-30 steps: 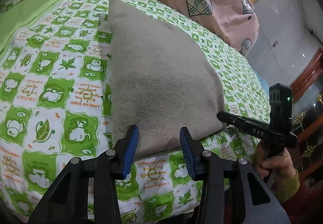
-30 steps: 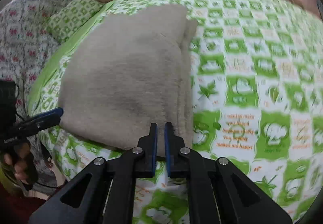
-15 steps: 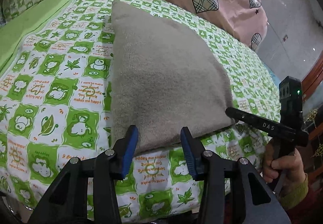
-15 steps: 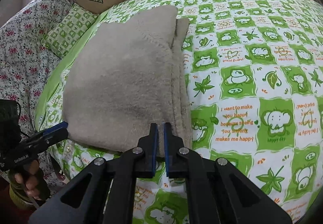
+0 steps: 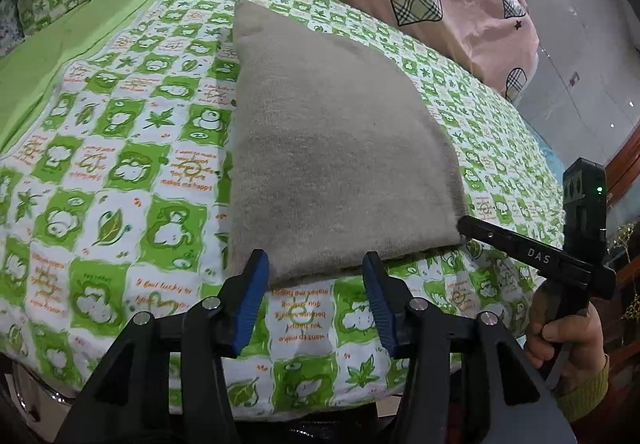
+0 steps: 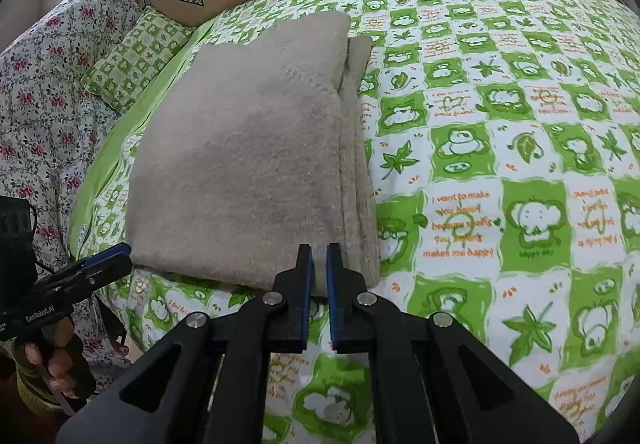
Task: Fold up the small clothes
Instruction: 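Release the sweater and pull both grippers back from it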
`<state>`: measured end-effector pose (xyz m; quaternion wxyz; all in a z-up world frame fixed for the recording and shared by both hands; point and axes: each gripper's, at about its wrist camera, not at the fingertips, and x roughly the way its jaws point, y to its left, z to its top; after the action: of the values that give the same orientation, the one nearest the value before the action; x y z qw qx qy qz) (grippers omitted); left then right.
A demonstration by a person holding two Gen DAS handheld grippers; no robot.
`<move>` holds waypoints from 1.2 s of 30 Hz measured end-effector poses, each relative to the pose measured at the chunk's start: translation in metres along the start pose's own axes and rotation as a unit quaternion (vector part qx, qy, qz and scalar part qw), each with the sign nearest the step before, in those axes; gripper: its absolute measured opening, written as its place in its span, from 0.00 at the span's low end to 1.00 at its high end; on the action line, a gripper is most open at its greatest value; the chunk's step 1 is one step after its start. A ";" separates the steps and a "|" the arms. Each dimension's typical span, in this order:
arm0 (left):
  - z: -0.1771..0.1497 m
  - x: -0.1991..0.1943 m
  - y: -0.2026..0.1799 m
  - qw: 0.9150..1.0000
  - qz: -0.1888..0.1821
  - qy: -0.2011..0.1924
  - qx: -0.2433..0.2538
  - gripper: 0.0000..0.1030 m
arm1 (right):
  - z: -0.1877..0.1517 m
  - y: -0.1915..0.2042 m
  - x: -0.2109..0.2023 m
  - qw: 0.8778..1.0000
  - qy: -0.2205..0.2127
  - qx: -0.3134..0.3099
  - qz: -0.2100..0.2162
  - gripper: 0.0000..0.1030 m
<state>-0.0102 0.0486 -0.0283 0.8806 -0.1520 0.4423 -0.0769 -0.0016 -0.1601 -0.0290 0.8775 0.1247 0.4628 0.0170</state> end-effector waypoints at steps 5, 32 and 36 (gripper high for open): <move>-0.007 -0.020 -0.002 0.998 0.059 -0.014 0.014 0.63 | -0.006 0.004 -0.019 0.999 0.000 -0.004 -0.035 0.10; -0.024 -0.066 0.008 0.979 0.198 -0.030 0.039 0.82 | -0.056 0.045 -0.060 0.998 -0.024 -0.044 -0.026 0.76; -0.007 -0.062 -0.002 0.978 0.201 -0.035 0.049 0.82 | -0.038 0.051 -0.062 0.997 -0.038 -0.061 -0.020 0.76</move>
<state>-0.0525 0.0621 0.0155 0.8993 -0.0196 0.4285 0.0854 -0.0633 -0.1125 0.0124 0.9004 0.0622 0.4300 0.0228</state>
